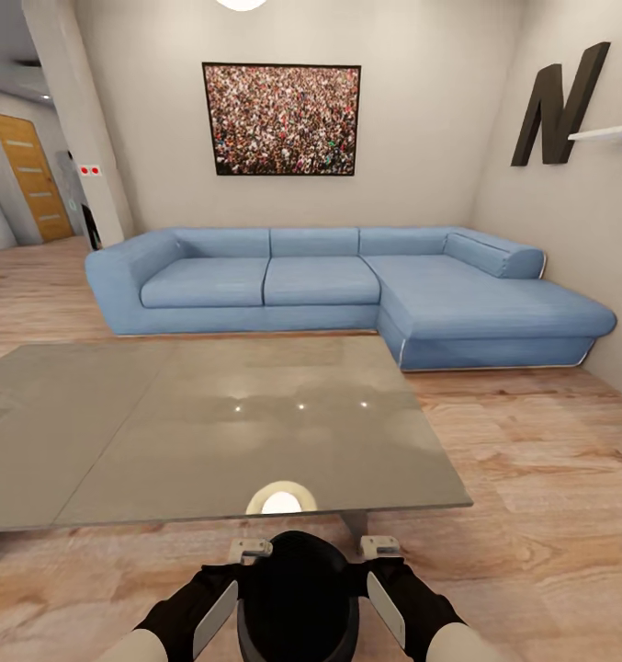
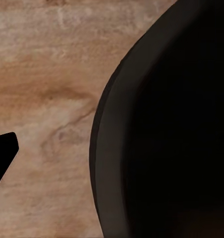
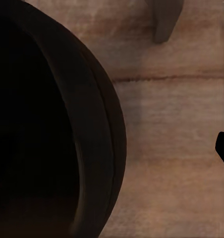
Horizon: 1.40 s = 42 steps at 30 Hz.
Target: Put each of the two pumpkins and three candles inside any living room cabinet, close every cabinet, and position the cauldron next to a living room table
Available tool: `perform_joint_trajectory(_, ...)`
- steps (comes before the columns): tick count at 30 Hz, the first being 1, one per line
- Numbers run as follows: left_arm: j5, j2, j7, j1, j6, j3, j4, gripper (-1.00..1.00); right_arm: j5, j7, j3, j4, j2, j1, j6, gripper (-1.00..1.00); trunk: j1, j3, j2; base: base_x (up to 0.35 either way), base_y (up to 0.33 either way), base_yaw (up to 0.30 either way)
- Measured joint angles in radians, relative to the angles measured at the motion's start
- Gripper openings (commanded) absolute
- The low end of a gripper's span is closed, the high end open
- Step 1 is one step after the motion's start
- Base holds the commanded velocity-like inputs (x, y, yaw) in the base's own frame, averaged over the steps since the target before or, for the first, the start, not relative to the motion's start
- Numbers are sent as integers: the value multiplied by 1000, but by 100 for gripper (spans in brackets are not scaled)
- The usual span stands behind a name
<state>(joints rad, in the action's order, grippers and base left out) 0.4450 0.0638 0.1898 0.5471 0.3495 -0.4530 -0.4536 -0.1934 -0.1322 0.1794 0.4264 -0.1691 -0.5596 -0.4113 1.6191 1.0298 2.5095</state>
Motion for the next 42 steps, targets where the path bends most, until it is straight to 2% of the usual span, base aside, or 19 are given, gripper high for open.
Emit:
perform_joint_trajectory(4,0,0,0,0,0,0,0,100,0,0,0,0,1,0,0,100,-2,-15,-1,0,0,0)
perform_joint_trajectory(35,0,0,0,0,2,0,0,100,0,1,0,0,1,0,-1,100,-2,-16,-1,-51,0,0)
perform_joint_trajectory(42,0,0,0,0,2,0,0,100,0,1,0,0,1,0,-1,100,-5,-43,-3,-1,0,0)
